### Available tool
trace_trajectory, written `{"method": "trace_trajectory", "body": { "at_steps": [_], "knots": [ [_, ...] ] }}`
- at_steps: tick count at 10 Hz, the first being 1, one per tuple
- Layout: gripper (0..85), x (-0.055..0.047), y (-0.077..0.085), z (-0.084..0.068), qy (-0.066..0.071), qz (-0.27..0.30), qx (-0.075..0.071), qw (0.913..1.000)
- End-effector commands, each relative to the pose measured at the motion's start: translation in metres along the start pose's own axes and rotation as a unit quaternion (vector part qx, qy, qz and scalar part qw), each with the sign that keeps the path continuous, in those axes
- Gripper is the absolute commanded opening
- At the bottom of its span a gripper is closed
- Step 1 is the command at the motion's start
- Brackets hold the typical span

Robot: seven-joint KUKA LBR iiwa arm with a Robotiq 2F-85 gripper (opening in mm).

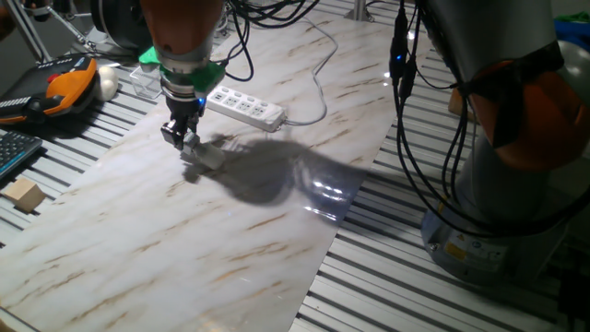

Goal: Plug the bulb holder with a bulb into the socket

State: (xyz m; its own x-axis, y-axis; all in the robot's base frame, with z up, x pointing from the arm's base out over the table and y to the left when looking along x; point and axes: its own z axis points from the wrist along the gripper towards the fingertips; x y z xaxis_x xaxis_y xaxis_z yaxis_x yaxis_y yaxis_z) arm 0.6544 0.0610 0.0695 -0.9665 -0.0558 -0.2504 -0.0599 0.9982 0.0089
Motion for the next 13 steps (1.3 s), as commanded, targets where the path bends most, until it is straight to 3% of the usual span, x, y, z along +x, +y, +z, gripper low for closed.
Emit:
{"method": "trace_trajectory", "body": {
  "at_steps": [1,2,3,4,5,7,8,9,10,11,13],
  "knots": [
    [34.0,-0.001,-0.001,-0.001,0.008,-0.010,-0.002,0.9999],
    [17.0,-0.002,-0.002,-0.004,0.025,-0.018,-0.003,0.9995],
    [0.0,-0.004,-0.005,-0.008,0.033,-0.024,-0.014,0.9991],
    [0.0,-0.005,-0.008,-0.016,0.049,-0.004,-0.026,0.9985],
    [0.0,-0.004,-0.008,-0.024,0.058,0.008,-0.026,0.9980],
    [0.0,0.002,-0.008,-0.038,0.072,0.061,-0.010,0.9955],
    [0.0,0.009,-0.009,-0.043,0.074,0.125,-0.005,0.9894],
    [0.0,0.015,-0.016,-0.047,0.075,0.150,-0.004,0.9859],
    [0.0,0.020,-0.024,-0.047,0.084,0.177,-0.021,0.9804],
    [0.0,0.023,-0.030,-0.048,0.104,0.216,-0.030,0.9705],
    [0.0,0.026,-0.034,-0.052,0.116,0.267,-0.017,0.9565]
  ]
}}
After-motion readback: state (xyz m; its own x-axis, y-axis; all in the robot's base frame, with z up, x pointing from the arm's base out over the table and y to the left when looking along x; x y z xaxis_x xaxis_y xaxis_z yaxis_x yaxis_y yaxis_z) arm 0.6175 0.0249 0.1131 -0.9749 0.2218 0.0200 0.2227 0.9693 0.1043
